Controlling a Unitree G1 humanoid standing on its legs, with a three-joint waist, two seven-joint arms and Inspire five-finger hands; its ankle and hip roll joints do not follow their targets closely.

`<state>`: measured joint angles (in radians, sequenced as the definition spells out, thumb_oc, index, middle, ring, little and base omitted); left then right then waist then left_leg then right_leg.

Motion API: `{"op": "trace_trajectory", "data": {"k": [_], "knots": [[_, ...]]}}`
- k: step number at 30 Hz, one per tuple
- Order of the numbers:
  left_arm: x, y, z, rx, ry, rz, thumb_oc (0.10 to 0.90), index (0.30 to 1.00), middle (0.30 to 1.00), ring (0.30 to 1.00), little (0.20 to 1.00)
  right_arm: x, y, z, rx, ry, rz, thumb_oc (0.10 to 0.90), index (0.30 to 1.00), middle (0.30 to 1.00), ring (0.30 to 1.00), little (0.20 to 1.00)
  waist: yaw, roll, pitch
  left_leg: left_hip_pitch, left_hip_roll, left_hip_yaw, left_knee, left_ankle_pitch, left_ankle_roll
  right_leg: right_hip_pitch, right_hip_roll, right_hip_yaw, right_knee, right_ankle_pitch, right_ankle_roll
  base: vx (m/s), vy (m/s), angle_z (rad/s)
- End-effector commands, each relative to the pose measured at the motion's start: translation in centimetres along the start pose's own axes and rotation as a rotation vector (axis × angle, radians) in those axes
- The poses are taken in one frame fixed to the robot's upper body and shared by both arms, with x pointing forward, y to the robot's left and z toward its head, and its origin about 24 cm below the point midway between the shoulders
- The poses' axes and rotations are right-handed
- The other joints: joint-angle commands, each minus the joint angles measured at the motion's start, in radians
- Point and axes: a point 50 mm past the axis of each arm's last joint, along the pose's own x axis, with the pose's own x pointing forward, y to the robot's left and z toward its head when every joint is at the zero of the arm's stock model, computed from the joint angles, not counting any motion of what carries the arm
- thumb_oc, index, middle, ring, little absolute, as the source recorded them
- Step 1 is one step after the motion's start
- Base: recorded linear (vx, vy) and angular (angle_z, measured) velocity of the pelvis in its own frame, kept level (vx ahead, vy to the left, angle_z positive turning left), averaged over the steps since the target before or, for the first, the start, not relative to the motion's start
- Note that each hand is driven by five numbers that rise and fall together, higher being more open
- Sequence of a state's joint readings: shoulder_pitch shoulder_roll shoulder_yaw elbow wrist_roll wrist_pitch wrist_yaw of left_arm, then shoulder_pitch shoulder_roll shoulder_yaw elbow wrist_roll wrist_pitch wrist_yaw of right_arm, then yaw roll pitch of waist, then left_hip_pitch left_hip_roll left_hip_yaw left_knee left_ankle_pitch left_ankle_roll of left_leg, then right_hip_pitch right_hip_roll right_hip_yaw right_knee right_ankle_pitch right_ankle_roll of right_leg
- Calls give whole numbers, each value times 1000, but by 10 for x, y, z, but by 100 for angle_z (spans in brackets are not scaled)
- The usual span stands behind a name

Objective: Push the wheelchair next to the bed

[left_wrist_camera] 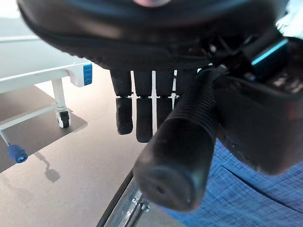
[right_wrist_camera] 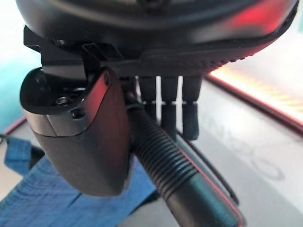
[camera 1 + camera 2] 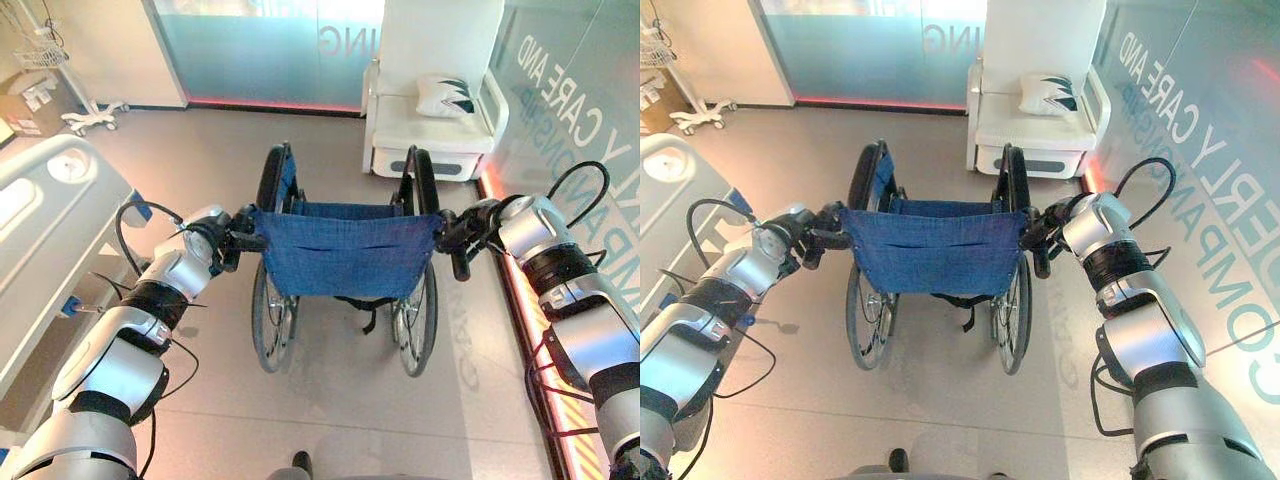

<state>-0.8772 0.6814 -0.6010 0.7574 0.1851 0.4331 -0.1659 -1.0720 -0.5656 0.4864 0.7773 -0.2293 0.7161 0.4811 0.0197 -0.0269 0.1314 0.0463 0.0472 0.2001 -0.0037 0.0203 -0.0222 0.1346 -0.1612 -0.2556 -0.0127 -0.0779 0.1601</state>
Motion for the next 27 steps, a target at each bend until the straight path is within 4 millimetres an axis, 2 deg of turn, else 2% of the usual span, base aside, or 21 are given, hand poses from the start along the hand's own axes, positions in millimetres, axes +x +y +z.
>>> {"op": "trace_trajectory", "data": {"k": [1, 6, 12, 13, 14, 15, 16, 17, 18, 20, 22, 23, 24, 25, 27], "knots": [[1, 18, -16, -4, 13, 132, 400, 300, 300, 300, 300, 3, -25, -36, -232, 93, -306, 400, 300, 300, 300, 300, 15, 27, 59, 7, -21, -5, 37, -63, 7, -81, 22, -19, 60, 55, -59, 23, 58, 3], [2, 17, -8, -66, -27, 157, 400, 300, 300, 300, 300, 3, -26, -33, -190, 71, -322, 400, 300, 300, 300, 300, 24, 25, 68, -9, -27, -7, 68, -76, 13, -92, 6, -22, 88, 49, -57, 23, 72, 4], [-1, 24, 9, -126, -108, 208, 400, 300, 300, 300, 300, -1, -39, -26, -240, 45, -412, 400, 300, 300, 300, 300, 53, 32, 98, -46, -35, -23, 135, -107, 37, -128, -36, -36, 216, 10, -53, 33, 110, 3], [-3, 28, 14, -130, -134, 224, 400, 300, 300, 300, 300, -5, -45, -17, -275, 1, -470, 400, 300, 300, 300, 300, 63, 43, 113, -64, -44, -18, 141, -114, 54, -183, -67, -37, 379, 33, -53, 16, 168, 6], [-3, 28, 14, -129, -136, 225, 400, 300, 300, 300, 300, -5, -45, -17, -278, -2, -474, 400, 300, 300, 300, 300, 65, 44, 113, -65, -44, -17, 141, -113, 55, -192, -71, -36, 400, 37, -53, 62, 208, 4], [-5, 31, 16, -115, -158, 237, 400, 300, 300, 300, 300, -9, -49, -16, -278, -23, -496, 400, 300, 300, 300, 300, 62, 53, 133, -65, -45, -21, 140, -116, 63, -254, -87, -31, 525, 71, -50, 171, 87, -4], [-6, 28, 14, -110, -167, 233, 400, 300, 300, 300, 300, -9, -47, -19, -278, -26, -501, 400, 300, 300, 300, 300, 54, 50, 147, -54, -55, -36, 140, -123, 68, -284, -87, -17, 547, 101, -43, 316, 27, -1], [-7, 20, 12, -109, -169, 224, 400, 300, 300, 300, 300, -7, -41, -24, -279, -24, -491, 400, 300, 300, 300, 300, 43, 39, 162, -35, -74, -61, 141, -140, 68, -307, -98, -2, 492, 154, -32, 262, -47, 6], [-7, 20, 12, -109, -168, 223, 400, 300, 300, 300, 300, -7, -41, -24, -279, -24, -491, 400, 300, 300, 300, 300, 42, 39, 162, -34, -74, -61, 141, -140, 68, -305, -98, -3, 491, 154, -32, 336, -163, 3], [-8, 5, 11, -137, -164, 221, 400, 300, 300, 300, 300, -5, -33, -26, -294, -39, -493, 400, 300, 300, 300, 300, 13, 19, 184, 15, -109, -109, 131, -179, 51, -339, -143, 12, 234, 264, -11, 393, -295, -17], [-8, 3, 11, -141, -169, 219, 400, 300, 300, 300, 300, -5, -32, -26, -279, -46, -480, 400, 300, 300, 300, 300, 2, 21, 190, 30, -108, -135, 123, -196, 54, -344, -147, 56, 144, 284, -4, 336, -351, 10], [-8, 4, 12, -137, -180, 213, 400, 300, 300, 300, 300, -6, -35, -22, -275, -54, -462, 400, 300, 300, 300, 300, -8, 23, 188, 38, -97, -166, 128, -216, 54, -345, -134, 112, 53, 294, 2, 280, -354, 36], [-8, 4, 12, -136, -181, 214, 400, 300, 300, 300, 300, -6, -35, -21, -275, -54, -463, 400, 300, 300, 300, 300, -8, 24, 188, 38, -95, -168, 130, -218, 53, -343, -132, 113, 52, 293, 2, 333, -529, 54], [-8, 8, 14, -120, -188, 213, 400, 300, 300, 300, 300, -10, -44, -15, -253, -56, -453, 400, 300, 300, 300, 300, -7, 16, 181, 9, -75, -176, 171, -225, 44, -335, -115, 129, 69, 253, 4, 242, -408, 51], [-7, 11, 13, -120, -177, 209, 400, 300, 300, 300, 300, -11, -45, -11, -245, -66, -409, 400, 300, 300, 300, 300, -4, 8, 177, -5, -38, -170, 218, -227, 28, -338, -106, 125, 121, 216, 1, 263, -409, 58]]}}
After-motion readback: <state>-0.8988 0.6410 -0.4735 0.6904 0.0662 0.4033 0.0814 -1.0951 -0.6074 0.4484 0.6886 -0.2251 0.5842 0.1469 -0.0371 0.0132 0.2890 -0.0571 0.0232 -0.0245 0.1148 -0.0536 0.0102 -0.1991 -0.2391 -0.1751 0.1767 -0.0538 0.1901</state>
